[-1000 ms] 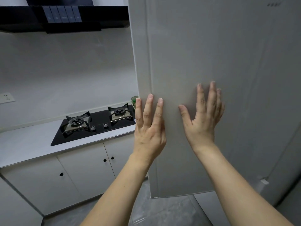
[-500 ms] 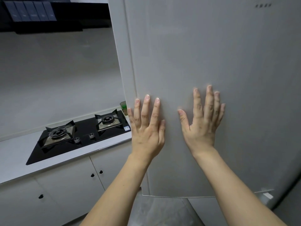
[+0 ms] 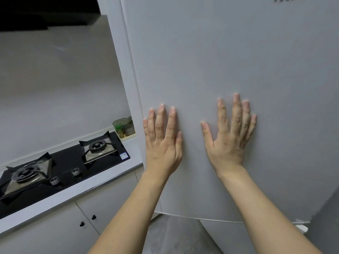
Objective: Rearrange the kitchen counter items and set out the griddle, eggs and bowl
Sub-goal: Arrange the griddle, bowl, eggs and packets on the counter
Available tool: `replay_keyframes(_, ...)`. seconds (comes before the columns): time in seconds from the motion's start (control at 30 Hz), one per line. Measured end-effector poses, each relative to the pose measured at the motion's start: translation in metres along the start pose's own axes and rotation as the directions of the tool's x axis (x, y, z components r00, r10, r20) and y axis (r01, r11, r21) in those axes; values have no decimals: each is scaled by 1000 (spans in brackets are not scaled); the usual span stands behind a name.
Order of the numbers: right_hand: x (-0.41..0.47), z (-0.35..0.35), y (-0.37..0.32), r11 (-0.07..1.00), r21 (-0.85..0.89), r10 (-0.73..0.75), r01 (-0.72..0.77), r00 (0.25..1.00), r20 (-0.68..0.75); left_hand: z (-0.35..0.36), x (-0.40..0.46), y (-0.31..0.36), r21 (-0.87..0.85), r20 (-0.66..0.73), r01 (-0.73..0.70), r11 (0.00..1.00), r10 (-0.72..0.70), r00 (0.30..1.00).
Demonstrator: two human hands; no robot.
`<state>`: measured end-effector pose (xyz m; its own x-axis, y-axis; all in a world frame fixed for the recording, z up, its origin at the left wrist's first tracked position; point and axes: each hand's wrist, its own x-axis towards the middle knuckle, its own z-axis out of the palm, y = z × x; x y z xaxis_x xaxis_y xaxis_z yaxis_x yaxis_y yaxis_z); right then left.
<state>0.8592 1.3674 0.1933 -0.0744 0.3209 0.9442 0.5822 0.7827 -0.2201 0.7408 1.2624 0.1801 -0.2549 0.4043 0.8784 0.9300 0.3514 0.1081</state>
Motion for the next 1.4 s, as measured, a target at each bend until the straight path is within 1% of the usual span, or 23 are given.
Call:
replay_keyframes(0.17, 9, 25, 9, 998, -63, -7, 6, 1000, -28, 34, 19, -14, -84, 36, -22, 996, 25, 999)
replay_keyframes(0.27, 16, 36, 18, 997, -71, -41, 39, 999, -29, 54, 31, -16, -133, 60, -1, 991, 9, 998)
replay_keyframes(0.37, 24, 48, 31, 988, -117, -102, 102, 995, 9, 77, 41, -17, -174, 89, 24, 984, -8, 996)
replay_keyframes(0.5, 36, 63, 52, 954, -202, -211, 223, 974, 76, 108, 54, -18, -201, 124, 68, 977, -44, 991)
replay_keyframes(0.67, 46, 80, 71, 912, -291, -249, 291, 953, 173, 143, 73, -16, -245, 156, 84, 966, -46, 987)
replay_keyframes(0.77, 53, 94, 82, 890, -336, -246, 308, 945, 215, 169, 84, -14, -303, 208, 153, 941, -92, 974)
replay_keyframes(0.9, 64, 113, 94, 853, -412, -235, 321, 940, 247, 205, 96, -8, -401, 272, 213, 891, -106, 956)
replay_keyframes(1.03, 72, 130, 110, 802, -494, -211, 335, 934, 289, 242, 113, 0, -475, 290, 231, 849, -97, 952)
replay_keyframes(1.1, 75, 139, 117, 765, -536, -196, 356, 922, 334, 261, 122, 6, -503, 290, 237, 831, -96, 952)
replay_keyframes(1.2, 82, 151, 127, 711, -604, -123, 361, 909, 398, 290, 132, 17, -548, 317, 246, 800, -74, 946)
replay_keyframes(1.27, 87, 157, 137, 673, -641, -76, 368, 897, 436, 311, 137, 25, -575, 341, 234, 784, -30, 940)
replay_keyframes(1.33, 89, 161, 143, 642, -666, -48, 380, 887, 460, 327, 138, 30, -598, 336, 230, 768, -21, 942)
replay_keyframes(1.4, 89, 164, 143, 635, -674, -29, 377, 884, 466, 340, 137, 34, -614, 297, 230, 755, -49, 954)
